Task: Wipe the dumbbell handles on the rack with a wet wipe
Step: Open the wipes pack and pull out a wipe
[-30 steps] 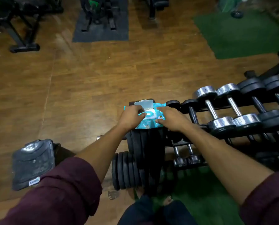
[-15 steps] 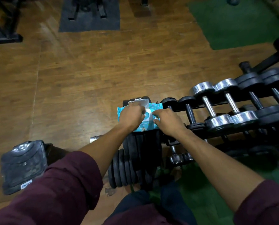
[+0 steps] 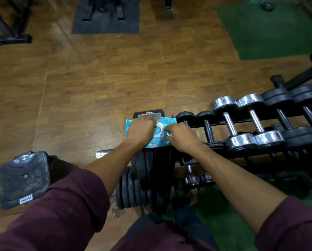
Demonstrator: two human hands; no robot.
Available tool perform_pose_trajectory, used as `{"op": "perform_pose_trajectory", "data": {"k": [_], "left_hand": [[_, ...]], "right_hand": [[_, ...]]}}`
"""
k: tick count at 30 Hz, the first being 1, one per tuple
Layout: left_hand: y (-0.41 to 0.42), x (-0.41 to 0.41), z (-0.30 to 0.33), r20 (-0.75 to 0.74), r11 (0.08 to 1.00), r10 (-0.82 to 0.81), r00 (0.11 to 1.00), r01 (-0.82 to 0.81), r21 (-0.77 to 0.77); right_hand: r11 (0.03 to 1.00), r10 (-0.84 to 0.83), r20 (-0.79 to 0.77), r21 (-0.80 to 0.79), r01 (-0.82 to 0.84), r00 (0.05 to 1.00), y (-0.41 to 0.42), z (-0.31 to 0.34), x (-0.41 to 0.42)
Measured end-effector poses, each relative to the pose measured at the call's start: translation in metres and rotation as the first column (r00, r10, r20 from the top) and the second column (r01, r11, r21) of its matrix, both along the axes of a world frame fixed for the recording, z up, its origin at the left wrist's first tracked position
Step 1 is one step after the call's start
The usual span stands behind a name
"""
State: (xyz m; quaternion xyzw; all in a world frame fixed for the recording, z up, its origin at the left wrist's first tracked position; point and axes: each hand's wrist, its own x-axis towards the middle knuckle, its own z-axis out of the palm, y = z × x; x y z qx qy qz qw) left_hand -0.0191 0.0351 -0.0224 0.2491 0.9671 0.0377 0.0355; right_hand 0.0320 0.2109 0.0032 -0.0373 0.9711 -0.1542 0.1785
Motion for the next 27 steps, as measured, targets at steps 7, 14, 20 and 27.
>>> {"op": "perform_pose_trajectory", "data": {"k": [7,14,20,27], "left_hand": [[-0.004,-0.004,-0.006,0.122,0.996,0.019,0.992,-0.030,0.088],[-0.011,-0.004,0.002,0.273,0.954,0.112,0.955,-0.180,0.239],[-0.003,0.003,-0.001,0.185,0.970,0.115,0.976,-0.151,0.192],[0.002,0.004,-0.001,0.105,0.998,0.060,0.993,-0.062,0.017]], "right_hand": [[0.999,0.037,-0.029,0.026,-0.036,0.999,0.000,0.000,0.000],[0.999,0.035,-0.044,0.026,-0.034,0.998,-0.002,0.002,0.004],[0.999,0.012,-0.034,0.030,-0.011,0.999,-0.003,0.002,0.005],[0.999,0.013,-0.018,0.038,-0.012,1.000,-0.006,0.000,0.004]]}}
